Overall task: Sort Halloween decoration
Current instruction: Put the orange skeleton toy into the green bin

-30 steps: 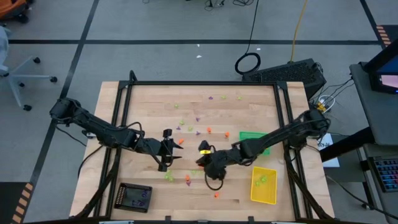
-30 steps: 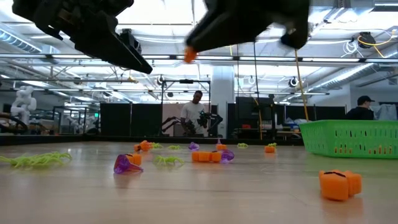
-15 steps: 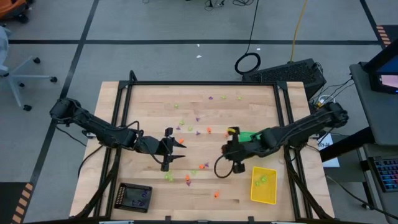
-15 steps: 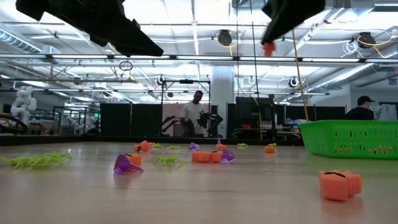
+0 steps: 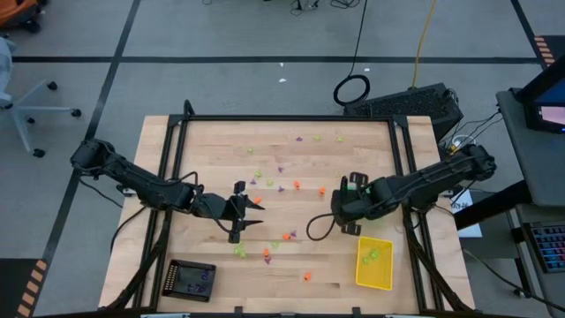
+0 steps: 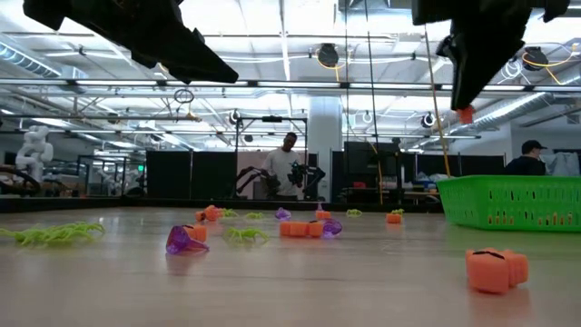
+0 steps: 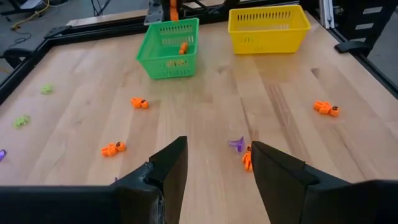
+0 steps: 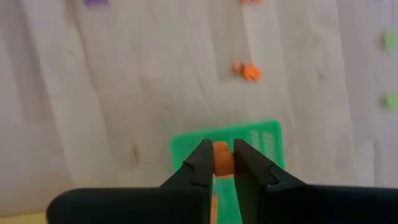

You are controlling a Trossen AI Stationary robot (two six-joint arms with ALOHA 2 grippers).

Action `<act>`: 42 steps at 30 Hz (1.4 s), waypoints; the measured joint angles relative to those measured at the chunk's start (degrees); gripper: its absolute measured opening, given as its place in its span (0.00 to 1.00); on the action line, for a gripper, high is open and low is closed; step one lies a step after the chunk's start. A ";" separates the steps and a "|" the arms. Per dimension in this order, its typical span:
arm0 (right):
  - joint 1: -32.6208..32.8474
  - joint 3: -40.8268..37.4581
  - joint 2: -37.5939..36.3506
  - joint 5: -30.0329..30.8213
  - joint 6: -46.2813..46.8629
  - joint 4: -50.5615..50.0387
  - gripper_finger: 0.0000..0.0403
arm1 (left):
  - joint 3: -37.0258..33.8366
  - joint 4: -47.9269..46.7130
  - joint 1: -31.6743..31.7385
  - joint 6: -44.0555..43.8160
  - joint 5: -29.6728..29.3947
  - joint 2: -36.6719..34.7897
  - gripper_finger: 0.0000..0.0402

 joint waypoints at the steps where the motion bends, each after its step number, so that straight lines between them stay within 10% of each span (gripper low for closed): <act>1: -0.21 0.00 0.00 0.01 0.90 -1.27 0.06 | 0.00 -0.02 0.00 0.00 0.00 0.00 0.45; 26: 0.72 -0.39 0.02 0.20 7.82 -8.47 0.06 | 0.00 -0.66 0.00 -0.02 -0.02 0.00 0.45; 42: 0.26 -17.59 0.07 -1.46 13.49 4.66 0.06 | 0.00 -0.42 0.00 -0.02 -0.02 0.00 0.45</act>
